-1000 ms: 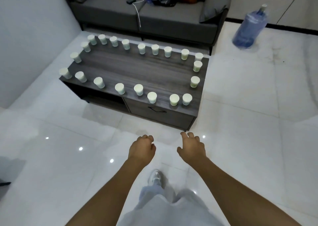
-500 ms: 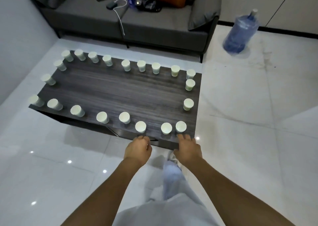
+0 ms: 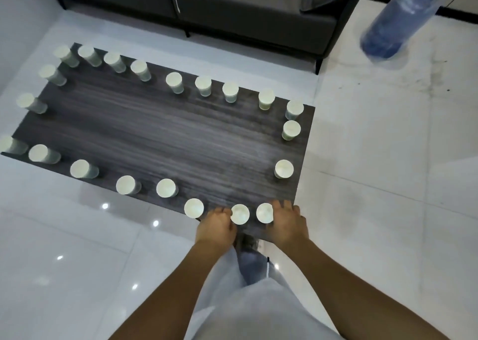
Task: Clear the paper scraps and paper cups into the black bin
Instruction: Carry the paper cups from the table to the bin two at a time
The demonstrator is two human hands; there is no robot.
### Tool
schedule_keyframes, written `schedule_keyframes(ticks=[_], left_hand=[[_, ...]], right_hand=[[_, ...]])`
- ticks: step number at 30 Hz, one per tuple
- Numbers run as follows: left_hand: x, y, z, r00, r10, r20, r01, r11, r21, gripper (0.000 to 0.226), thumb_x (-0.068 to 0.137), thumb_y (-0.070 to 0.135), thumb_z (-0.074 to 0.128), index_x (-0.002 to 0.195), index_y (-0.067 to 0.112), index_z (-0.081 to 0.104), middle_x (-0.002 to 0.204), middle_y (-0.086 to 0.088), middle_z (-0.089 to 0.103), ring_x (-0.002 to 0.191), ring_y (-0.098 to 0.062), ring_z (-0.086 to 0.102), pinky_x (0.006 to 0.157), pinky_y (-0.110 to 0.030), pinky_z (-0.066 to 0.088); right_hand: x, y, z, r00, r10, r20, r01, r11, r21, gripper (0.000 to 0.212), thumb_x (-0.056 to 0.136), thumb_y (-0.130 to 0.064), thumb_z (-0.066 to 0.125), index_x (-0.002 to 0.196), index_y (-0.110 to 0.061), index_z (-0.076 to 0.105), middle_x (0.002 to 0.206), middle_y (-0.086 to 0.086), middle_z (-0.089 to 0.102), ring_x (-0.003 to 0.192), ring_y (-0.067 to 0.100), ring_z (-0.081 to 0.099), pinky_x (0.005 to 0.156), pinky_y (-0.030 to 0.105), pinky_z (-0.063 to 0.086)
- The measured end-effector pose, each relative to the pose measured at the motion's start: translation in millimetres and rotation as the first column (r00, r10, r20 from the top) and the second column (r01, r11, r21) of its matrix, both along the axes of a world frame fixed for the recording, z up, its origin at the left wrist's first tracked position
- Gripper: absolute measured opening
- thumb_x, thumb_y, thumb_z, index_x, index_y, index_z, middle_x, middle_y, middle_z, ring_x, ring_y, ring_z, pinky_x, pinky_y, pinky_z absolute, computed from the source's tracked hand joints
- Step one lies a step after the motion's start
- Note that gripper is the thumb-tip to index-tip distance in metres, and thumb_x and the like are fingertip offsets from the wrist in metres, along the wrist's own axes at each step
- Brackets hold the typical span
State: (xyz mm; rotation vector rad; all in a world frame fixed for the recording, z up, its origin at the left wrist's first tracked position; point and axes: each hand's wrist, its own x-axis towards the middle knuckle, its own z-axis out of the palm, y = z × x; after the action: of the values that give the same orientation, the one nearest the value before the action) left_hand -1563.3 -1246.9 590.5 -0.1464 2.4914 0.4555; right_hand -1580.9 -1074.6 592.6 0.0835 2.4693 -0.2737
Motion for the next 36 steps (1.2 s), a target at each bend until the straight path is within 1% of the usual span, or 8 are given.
schedule_keyframes(ticks=[5, 9, 13, 15, 18, 23, 28, 36], left_hand=[[-17.0, 8.8, -56.9, 0.988, -0.11, 0.104, 0.11, 0.994, 0.006, 0.058, 0.091, 0.028, 0.053, 0.144, 0.02, 0.03, 0.141, -0.004, 0.038, 0.129, -0.027, 0.034, 0.101, -0.038, 0.041], [-29.9, 17.7, -112.2, 0.973, -0.184, 0.142, 0.186, 0.983, 0.002, 0.073, 0.089, 0.031, 0.06, 0.149, 0.023, 0.019, 0.155, -0.007, 0.018, 0.142, -0.03, 0.015, 0.113, -0.043, 0.028], [-39.4, 27.6, -168.7, 0.937, -0.289, 0.195, 0.298, 0.954, -0.019, 0.08, 0.091, 0.042, 0.058, 0.152, 0.025, 0.009, 0.16, -0.009, -0.001, 0.146, -0.034, -0.004, 0.116, -0.05, 0.013], [-40.4, 30.6, -191.9, 0.926, -0.324, 0.195, 0.336, 0.941, -0.03, 0.081, 0.09, 0.044, 0.059, 0.151, 0.026, 0.009, 0.16, -0.009, -0.003, 0.146, -0.034, -0.005, 0.116, -0.052, 0.013], [-33.1, 31.6, -212.2, 0.927, -0.342, 0.153, 0.35, 0.936, -0.029, 0.079, 0.089, 0.03, 0.065, 0.149, 0.025, 0.014, 0.158, -0.01, 0.006, 0.146, -0.032, 0.005, 0.115, -0.049, 0.022], [-20.0, 25.7, -210.6, 0.918, -0.397, 0.024, 0.397, 0.918, -0.019, 0.059, 0.083, 0.016, 0.066, 0.134, 0.021, 0.036, 0.138, -0.004, 0.036, 0.129, -0.024, 0.036, 0.097, -0.036, 0.042], [-31.0, 30.4, -180.0, 0.912, -0.409, 0.035, 0.41, 0.912, -0.027, 0.063, 0.085, 0.019, 0.066, 0.139, 0.023, 0.034, 0.144, -0.003, 0.034, 0.132, -0.024, 0.034, 0.104, -0.036, 0.038], [-57.4, 50.4, -90.8, 0.865, -0.499, 0.059, 0.502, 0.864, -0.044, 0.07, 0.085, 0.014, 0.064, 0.145, 0.021, 0.028, 0.147, -0.005, 0.028, 0.136, -0.026, 0.027, 0.108, -0.038, 0.034]], right_hand=[[-19.0, -0.2, -57.7, 0.996, 0.0, 0.087, -0.002, 1.0, 0.019, 0.064, 0.086, -0.033, 0.064, 0.141, -0.021, 0.032, 0.141, 0.007, 0.035, 0.125, 0.031, 0.038, 0.1, 0.04, 0.039], [-27.2, -5.8, -114.6, 0.993, 0.014, 0.119, -0.017, 1.0, 0.02, 0.076, 0.083, -0.031, 0.071, 0.144, -0.025, 0.026, 0.152, 0.01, 0.024, 0.131, 0.036, 0.034, 0.107, 0.043, 0.037], [-26.7, -9.4, -172.0, 0.993, 0.018, 0.113, -0.023, 0.999, 0.044, 0.089, 0.08, -0.038, 0.076, 0.148, -0.029, 0.02, 0.158, 0.01, 0.014, 0.139, 0.039, 0.026, 0.111, 0.047, 0.031], [-23.2, -10.1, -194.1, 0.993, -0.009, 0.117, 0.004, 0.999, 0.041, 0.091, 0.079, -0.034, 0.078, 0.148, -0.029, 0.019, 0.159, 0.009, 0.013, 0.14, 0.039, 0.025, 0.11, 0.048, 0.033], [-14.1, -10.8, -213.1, 0.992, -0.059, 0.11, 0.061, 0.998, -0.02, 0.081, 0.083, -0.02, 0.073, 0.147, -0.025, 0.024, 0.158, 0.009, 0.015, 0.138, 0.036, 0.028, 0.108, 0.047, 0.037], [-3.8, -12.0, -213.4, 0.992, -0.122, 0.039, 0.126, 0.984, -0.123, 0.063, 0.085, -0.013, 0.07, 0.138, -0.021, 0.035, 0.147, 0.006, 0.032, 0.13, 0.028, 0.037, 0.103, 0.039, 0.043], [0.3, -5.1, -181.3, 0.984, -0.175, 0.043, 0.179, 0.974, -0.14, 0.068, 0.082, -0.018, 0.074, 0.139, -0.022, 0.036, 0.147, 0.006, 0.035, 0.131, 0.028, 0.037, 0.103, 0.038, 0.043], [6.5, 14.9, -86.8, 0.961, -0.275, -0.017, 0.273, 0.958, -0.088, 0.067, 0.082, -0.015, 0.072, 0.138, -0.02, 0.037, 0.144, 0.005, 0.034, 0.126, 0.025, 0.038, 0.096, 0.031, 0.045]])
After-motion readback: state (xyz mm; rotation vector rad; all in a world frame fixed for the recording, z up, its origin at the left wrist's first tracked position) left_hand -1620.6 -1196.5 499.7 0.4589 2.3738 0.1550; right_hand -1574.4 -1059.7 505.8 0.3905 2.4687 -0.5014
